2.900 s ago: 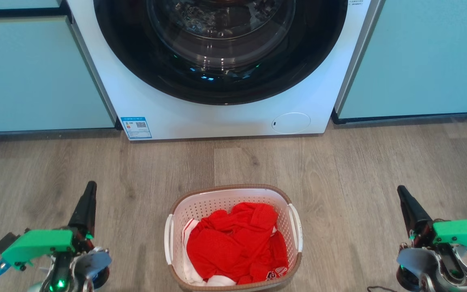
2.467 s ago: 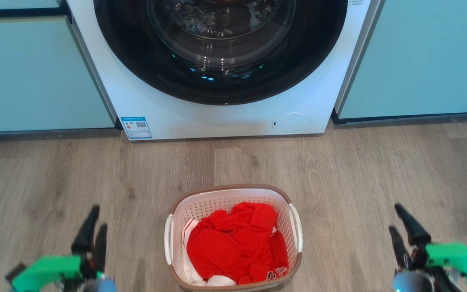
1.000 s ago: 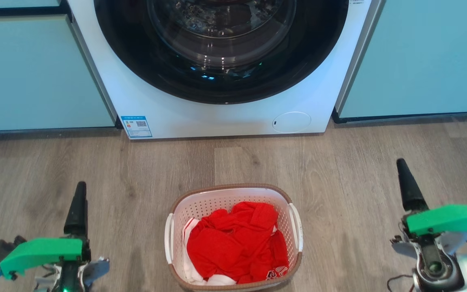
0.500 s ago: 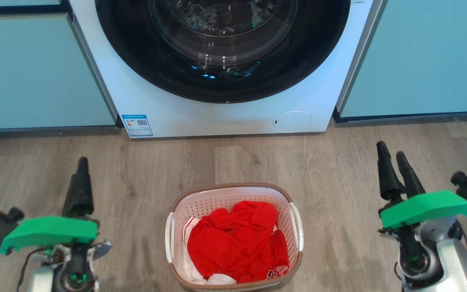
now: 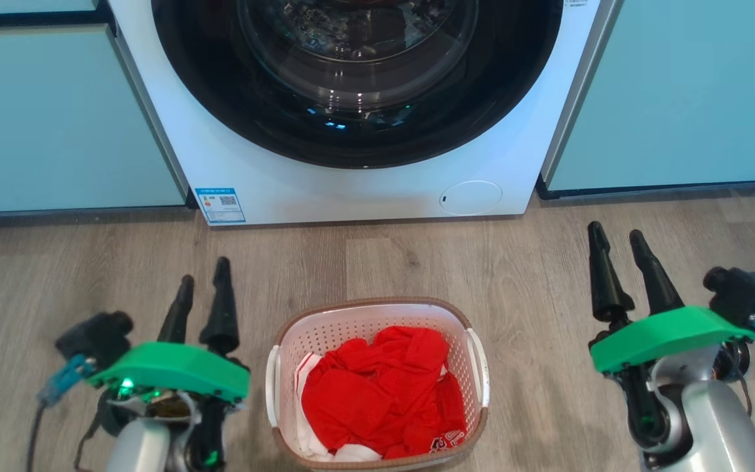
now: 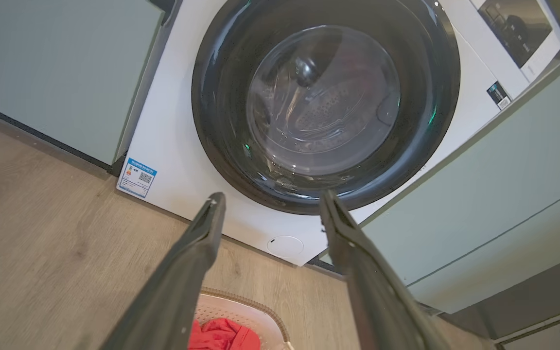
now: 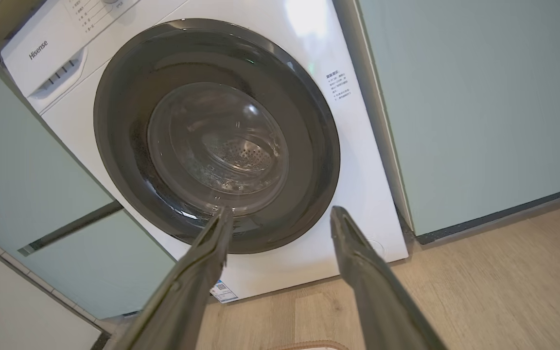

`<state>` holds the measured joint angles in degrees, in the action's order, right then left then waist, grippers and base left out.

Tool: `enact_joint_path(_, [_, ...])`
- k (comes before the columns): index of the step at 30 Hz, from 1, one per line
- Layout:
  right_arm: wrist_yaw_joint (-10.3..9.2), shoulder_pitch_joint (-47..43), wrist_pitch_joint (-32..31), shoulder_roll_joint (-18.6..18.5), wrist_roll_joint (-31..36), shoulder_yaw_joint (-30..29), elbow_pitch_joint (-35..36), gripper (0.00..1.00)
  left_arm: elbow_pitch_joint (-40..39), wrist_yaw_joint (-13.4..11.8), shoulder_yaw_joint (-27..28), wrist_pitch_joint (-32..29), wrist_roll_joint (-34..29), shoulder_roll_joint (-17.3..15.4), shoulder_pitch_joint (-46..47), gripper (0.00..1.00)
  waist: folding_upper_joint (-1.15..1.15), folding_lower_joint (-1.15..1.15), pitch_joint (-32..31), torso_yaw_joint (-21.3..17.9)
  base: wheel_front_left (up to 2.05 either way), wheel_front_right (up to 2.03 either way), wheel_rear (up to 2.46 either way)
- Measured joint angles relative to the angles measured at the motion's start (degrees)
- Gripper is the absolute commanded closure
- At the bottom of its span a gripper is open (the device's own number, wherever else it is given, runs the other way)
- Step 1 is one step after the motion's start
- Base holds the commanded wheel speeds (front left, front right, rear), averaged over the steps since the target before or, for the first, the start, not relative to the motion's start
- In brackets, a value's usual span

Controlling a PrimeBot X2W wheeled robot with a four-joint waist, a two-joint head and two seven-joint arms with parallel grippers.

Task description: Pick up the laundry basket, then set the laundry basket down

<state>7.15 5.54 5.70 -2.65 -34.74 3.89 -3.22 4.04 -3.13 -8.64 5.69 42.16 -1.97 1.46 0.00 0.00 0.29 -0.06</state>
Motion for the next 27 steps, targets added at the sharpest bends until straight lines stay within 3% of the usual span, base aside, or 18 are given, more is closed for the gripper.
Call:
enact_joint_path(6, [0.0,0.0,0.9,-0.2,5.5,1.2,0.2,0.0,0.7,-1.5,-3.9,0.9,-7.6,-0.3,0.3,0.0,0.0,0.0,-0.1,-0.2,0.0,0.0,0.0])
enact_joint_path(13, [0.0,0.0,2.0,-0.3,10.4,2.9,-1.3,0.0,2.2,-5.2,-10.0,2.0,-14.7,-2.3,2.4,0.0,0.0,0.0,-0.3,-0.5,0.0,0.0,0.0])
enact_joint_path(16, [0.0,0.0,2.6,-0.6,13.3,4.5,-3.9,0.0,4.0,-8.0,-12.7,2.7,-17.2,-3.3,2.4,0.0,0.0,0.0,-0.6,-0.6,0.0,0.0,0.0])
enact_joint_path(27, [0.0,0.0,4.4,-1.4,19.2,7.0,-7.0,0.0,6.5,-10.1,-17.6,4.5,-22.3,-4.1,3.8,0.0,0.0,0.0,-1.1,-0.9,0.0,0.0,0.0])
